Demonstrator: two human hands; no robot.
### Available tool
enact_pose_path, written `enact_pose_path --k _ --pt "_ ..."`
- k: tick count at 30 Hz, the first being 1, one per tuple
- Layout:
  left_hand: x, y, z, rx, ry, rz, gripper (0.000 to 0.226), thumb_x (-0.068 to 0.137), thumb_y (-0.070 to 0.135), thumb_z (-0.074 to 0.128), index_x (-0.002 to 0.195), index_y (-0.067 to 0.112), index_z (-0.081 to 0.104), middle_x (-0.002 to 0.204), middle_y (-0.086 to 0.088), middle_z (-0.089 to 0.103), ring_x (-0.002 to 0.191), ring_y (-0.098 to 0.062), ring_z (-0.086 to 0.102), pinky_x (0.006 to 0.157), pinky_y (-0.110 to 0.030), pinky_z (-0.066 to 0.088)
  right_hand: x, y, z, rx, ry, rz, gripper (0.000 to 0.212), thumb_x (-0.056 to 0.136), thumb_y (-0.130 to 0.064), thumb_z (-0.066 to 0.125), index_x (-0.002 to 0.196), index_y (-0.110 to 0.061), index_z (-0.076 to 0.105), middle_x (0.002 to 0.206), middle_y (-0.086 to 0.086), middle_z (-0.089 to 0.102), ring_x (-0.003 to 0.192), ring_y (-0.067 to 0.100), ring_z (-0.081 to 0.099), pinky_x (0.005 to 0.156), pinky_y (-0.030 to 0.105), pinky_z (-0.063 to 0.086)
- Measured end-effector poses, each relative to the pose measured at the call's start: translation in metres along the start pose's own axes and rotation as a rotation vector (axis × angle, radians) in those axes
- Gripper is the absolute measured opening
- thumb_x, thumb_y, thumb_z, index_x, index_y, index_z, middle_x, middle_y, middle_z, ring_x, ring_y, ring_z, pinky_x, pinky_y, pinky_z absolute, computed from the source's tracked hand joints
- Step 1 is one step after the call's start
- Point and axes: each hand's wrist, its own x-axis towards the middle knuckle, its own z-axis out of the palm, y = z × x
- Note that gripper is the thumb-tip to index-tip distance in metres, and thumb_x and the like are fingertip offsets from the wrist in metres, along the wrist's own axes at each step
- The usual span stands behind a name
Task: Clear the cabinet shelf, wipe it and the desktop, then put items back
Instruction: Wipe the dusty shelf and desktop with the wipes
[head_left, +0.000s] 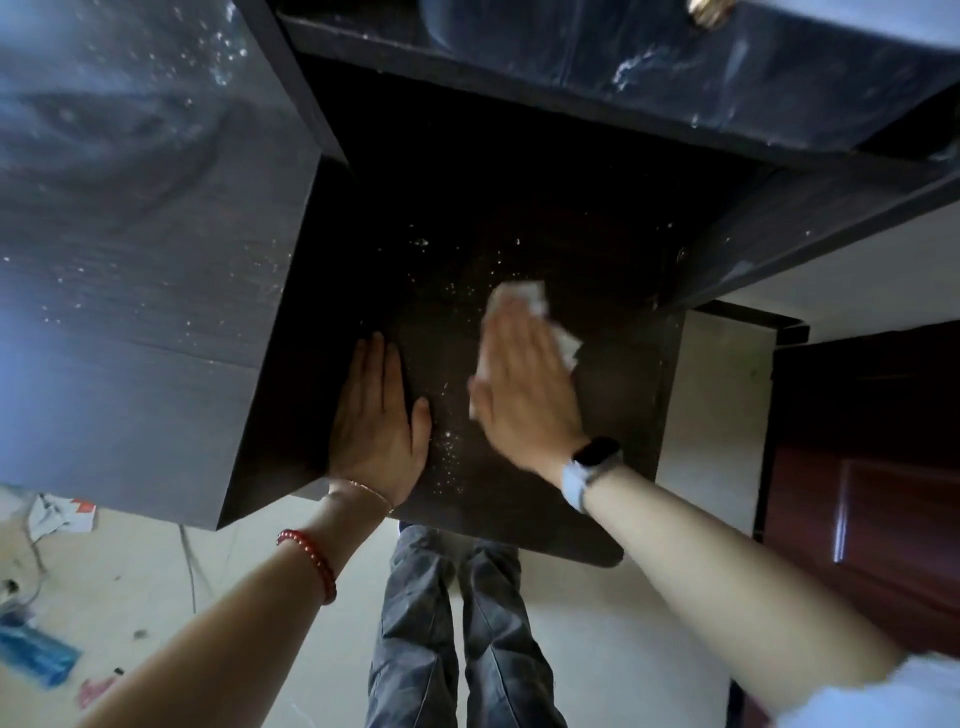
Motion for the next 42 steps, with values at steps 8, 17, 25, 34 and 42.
enact_pose_path --k 8,17,25,34,42 --pt "0.002 -0.003 0.003 0.061 0.006 0.020 0.070 0.085 0.044 0.031 0.136 -0.004 0.029 0.144 -0.025 0.033 0.134 -0.032 0.019 0.108 -0.034 0.012 0.040 0.043 -0.021 0.061 0.153 0.380 0.071 0.089 -0.041 0.016 0.141 0.007 0.017 0.150 0.027 0.015 0.141 0.037 0.011 0.117 0.046 0.008" --pt "0.002 -0.002 0.007 0.097 0.002 0.005 0.075 0.084 0.049 0.029 0.137 -0.004 0.028 0.145 -0.025 0.031 0.135 -0.035 0.024 0.107 -0.039 0.015 0.024 0.042 -0.021 0.046 0.079 0.413 0.064 0.098 -0.031 0.026 0.142 0.009 0.001 0.151 0.029 -0.005 0.141 0.037 -0.008 0.116 0.044 -0.004" --pt "0.001 0.000 0.006 0.104 0.025 0.014 0.073 0.085 0.048 0.030 0.135 -0.005 0.030 0.143 -0.026 0.033 0.133 -0.037 0.027 0.107 -0.037 0.015 0.055 0.062 -0.025 0.152 0.154 0.538 0.063 0.098 -0.034 0.020 0.142 0.008 0.004 0.152 0.028 -0.001 0.142 0.034 -0.003 0.115 0.038 -0.006" --pt "0.001 -0.001 0.008 0.083 0.018 0.010 0.073 0.084 0.048 0.031 0.136 -0.004 0.027 0.145 -0.025 0.032 0.134 -0.030 0.017 0.105 -0.038 0.017 0.113 0.035 -0.024 0.259 0.121 0.226 0.057 0.094 -0.026 0.015 0.144 0.003 0.009 0.153 0.023 0.009 0.142 0.031 0.005 0.113 0.033 -0.004" --pt "0.001 -0.001 0.007 0.065 0.013 0.005 0.074 0.085 0.049 0.030 0.137 -0.003 0.025 0.145 -0.025 0.031 0.134 -0.030 0.015 0.106 -0.037 0.014 0.048 0.026 -0.011 0.353 0.248 0.010 0.049 0.088 -0.009 0.037 0.135 0.003 0.037 0.129 0.027 0.045 0.118 0.041 0.044 0.104 0.042 0.033"
